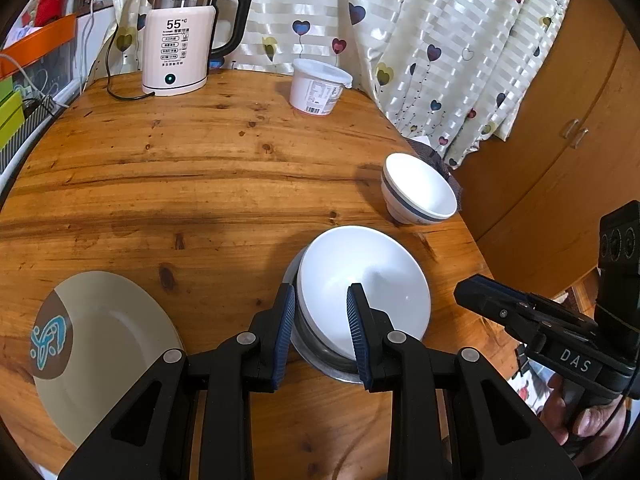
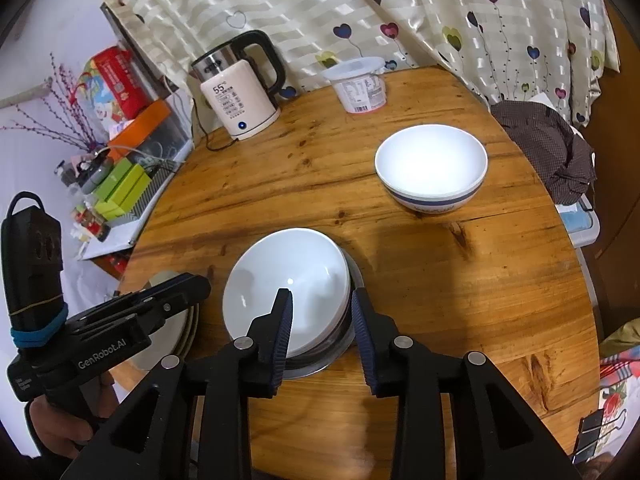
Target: Organize plates and bowls
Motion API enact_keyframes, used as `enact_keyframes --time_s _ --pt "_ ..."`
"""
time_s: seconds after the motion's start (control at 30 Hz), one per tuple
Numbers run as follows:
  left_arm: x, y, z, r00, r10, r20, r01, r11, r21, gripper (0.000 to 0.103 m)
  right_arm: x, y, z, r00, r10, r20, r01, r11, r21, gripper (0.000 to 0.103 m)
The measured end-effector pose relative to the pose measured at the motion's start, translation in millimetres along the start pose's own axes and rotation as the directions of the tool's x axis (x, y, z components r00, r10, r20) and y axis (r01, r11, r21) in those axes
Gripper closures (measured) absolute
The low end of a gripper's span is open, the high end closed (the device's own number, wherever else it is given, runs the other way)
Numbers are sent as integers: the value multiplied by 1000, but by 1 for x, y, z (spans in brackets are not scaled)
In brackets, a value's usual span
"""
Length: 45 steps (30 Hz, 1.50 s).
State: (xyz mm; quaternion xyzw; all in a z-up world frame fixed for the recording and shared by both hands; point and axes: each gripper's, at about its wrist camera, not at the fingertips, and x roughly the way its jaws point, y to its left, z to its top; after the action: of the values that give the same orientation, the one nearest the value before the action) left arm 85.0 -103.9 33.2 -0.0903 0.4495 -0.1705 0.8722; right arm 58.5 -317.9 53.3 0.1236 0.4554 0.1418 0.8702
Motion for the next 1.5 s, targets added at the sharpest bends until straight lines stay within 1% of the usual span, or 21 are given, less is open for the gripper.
enact_keyframes --time_s 0.53,0.83,1.23,1.5 --pt "-2 -1 4 1000 7 3 -7 1000 11 75 -1 -3 1 1000 -1 1 1 1000 4 70" --pt "3 -9 8 1000 11 -3 -11 1000 27 75 -1 -5 4 1000 -3 1 3 1000 10 69" --pt "14 -21 16 1000 9 -17 -8 998 60 75 0 -21 12 1000 -8 4 8 999 35 69" --pt "25 -30 26 1000 -6 -29 8 997 73 75 -1 -34 17 1000 -20 14 20 998 56 69"
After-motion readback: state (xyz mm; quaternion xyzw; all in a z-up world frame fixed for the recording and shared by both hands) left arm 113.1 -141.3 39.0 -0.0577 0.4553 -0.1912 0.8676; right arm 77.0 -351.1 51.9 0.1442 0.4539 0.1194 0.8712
